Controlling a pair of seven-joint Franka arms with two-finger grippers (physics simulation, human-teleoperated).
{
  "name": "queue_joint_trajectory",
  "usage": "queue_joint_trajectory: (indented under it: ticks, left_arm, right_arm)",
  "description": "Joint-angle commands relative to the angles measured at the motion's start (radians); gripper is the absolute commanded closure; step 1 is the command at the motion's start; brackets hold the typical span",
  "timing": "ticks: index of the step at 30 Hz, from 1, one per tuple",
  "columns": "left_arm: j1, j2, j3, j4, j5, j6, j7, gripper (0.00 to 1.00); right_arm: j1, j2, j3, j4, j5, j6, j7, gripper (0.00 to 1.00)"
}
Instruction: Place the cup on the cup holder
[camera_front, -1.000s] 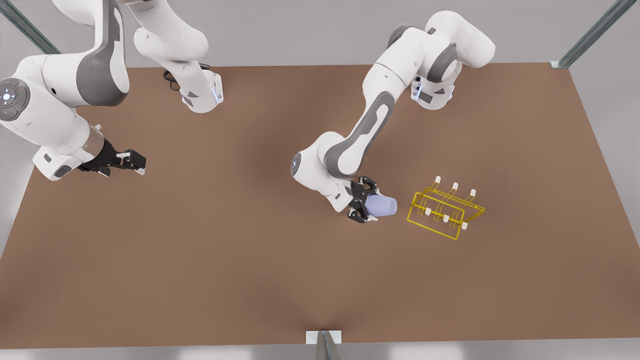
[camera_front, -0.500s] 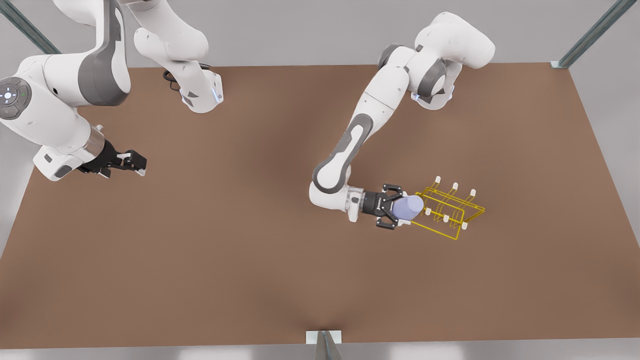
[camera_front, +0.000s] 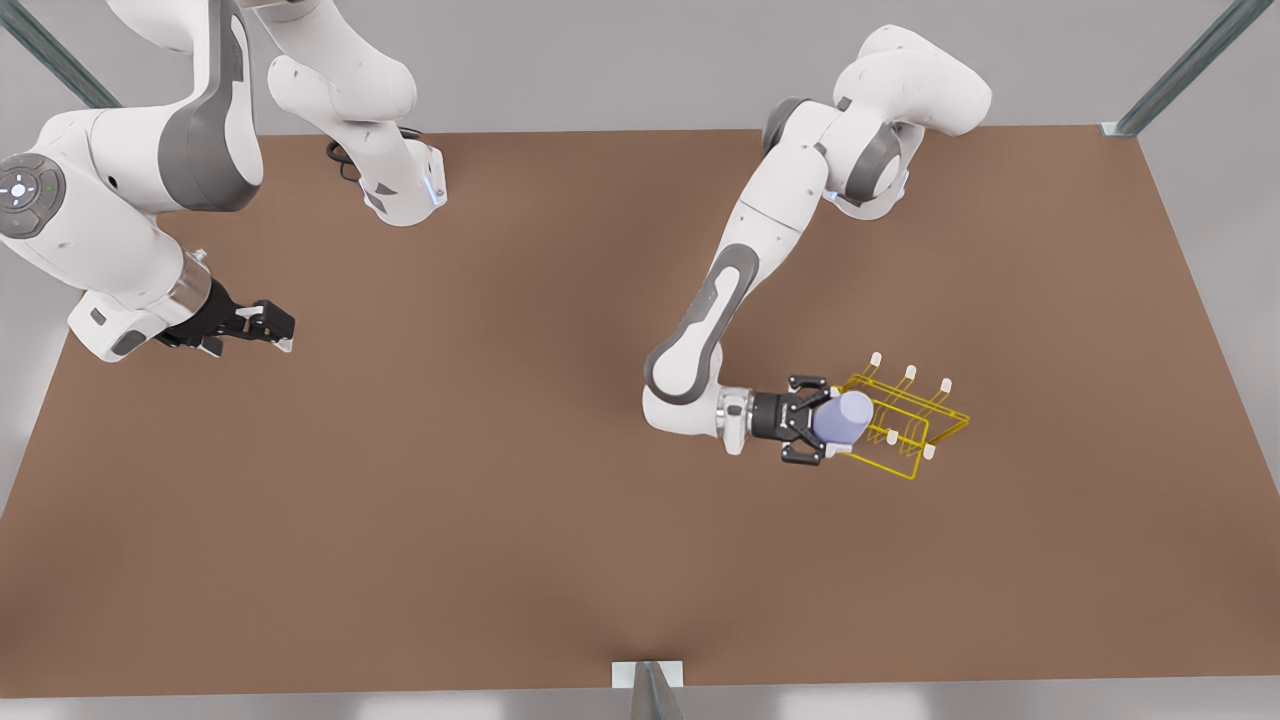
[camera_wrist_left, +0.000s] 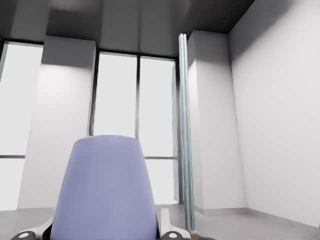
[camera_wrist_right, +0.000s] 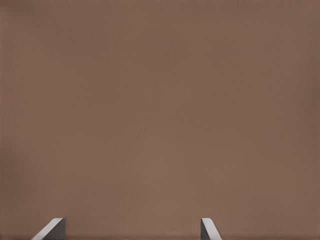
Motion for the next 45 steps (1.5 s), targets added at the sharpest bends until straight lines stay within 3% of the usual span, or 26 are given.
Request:
queue_joint_trajectory:
  ticks: [1,45]
  left_arm:
    - [0.01,0.002,0.0,-0.002,0.009,0.032,-0.082,0.21]
    - [0.033,-0.056,-0.008,-0.201,-0.005,0.038,-0.237,0.21]
  right_arm:
    - [0.003,-0.001,0.001,0.0,0.0,0.0,-0.003,0.0]
    - [0.003,0.008,0.001,-0.001,0.001,0.013,-0.003,0.0]
